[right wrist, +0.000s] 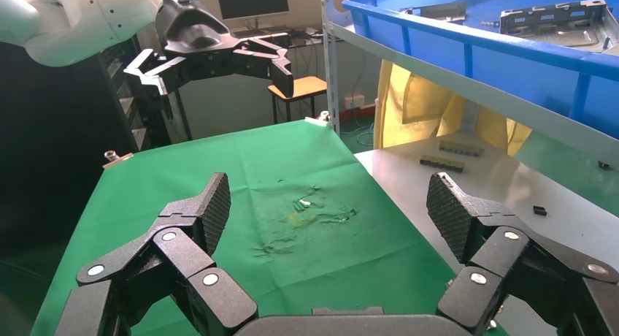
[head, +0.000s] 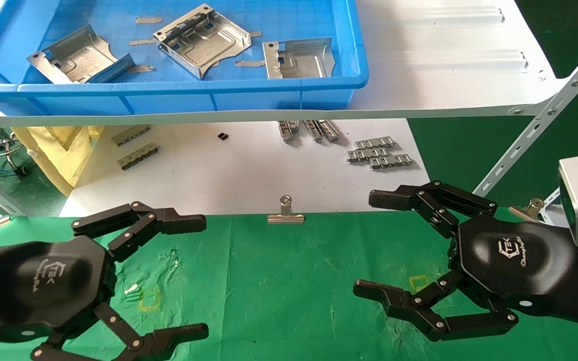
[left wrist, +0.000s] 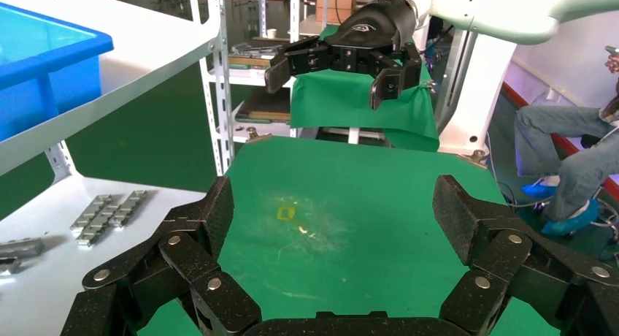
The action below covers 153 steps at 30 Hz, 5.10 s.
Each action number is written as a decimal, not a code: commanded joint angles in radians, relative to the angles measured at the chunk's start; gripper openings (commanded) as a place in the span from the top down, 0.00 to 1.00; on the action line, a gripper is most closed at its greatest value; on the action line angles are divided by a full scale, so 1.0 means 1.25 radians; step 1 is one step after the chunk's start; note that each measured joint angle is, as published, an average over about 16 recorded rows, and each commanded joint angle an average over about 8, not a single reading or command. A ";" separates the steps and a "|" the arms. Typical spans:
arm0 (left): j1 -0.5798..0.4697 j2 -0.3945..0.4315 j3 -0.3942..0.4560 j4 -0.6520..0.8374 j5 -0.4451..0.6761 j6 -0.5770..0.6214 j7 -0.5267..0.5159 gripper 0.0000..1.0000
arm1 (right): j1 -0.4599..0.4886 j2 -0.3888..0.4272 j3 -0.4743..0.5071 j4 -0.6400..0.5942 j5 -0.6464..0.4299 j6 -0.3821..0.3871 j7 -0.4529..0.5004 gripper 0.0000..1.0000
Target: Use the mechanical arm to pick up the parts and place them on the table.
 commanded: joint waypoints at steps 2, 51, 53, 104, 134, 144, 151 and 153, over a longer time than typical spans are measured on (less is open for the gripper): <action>0.000 0.000 0.000 0.000 0.000 0.000 0.000 0.00 | 0.000 0.000 0.000 0.000 0.000 0.000 0.000 1.00; -0.228 0.053 0.018 0.044 0.090 -0.061 -0.048 0.00 | 0.000 0.000 0.000 0.000 0.000 0.000 0.000 1.00; -0.299 0.084 0.038 0.093 0.137 -0.079 -0.058 0.00 | 0.000 0.000 0.000 0.000 0.000 0.000 0.000 1.00; -0.854 0.496 0.282 1.009 0.636 -0.376 0.019 1.00 | 0.000 0.000 0.000 0.000 0.000 0.000 0.000 0.00; -0.837 0.333 0.170 0.935 0.462 0.022 0.288 1.00 | 0.000 0.000 0.000 0.000 0.000 0.000 0.000 0.00; -0.705 0.218 0.163 0.792 0.347 0.090 0.393 1.00 | 0.000 0.000 0.000 0.000 0.000 0.000 0.000 0.00; -0.530 0.069 0.225 0.517 0.179 0.088 0.408 1.00 | 0.000 0.000 0.000 0.000 0.000 0.000 0.000 0.00; -0.483 0.028 0.253 0.460 0.150 0.084 0.424 1.00 | 0.000 0.000 0.000 0.000 0.000 0.000 0.000 0.00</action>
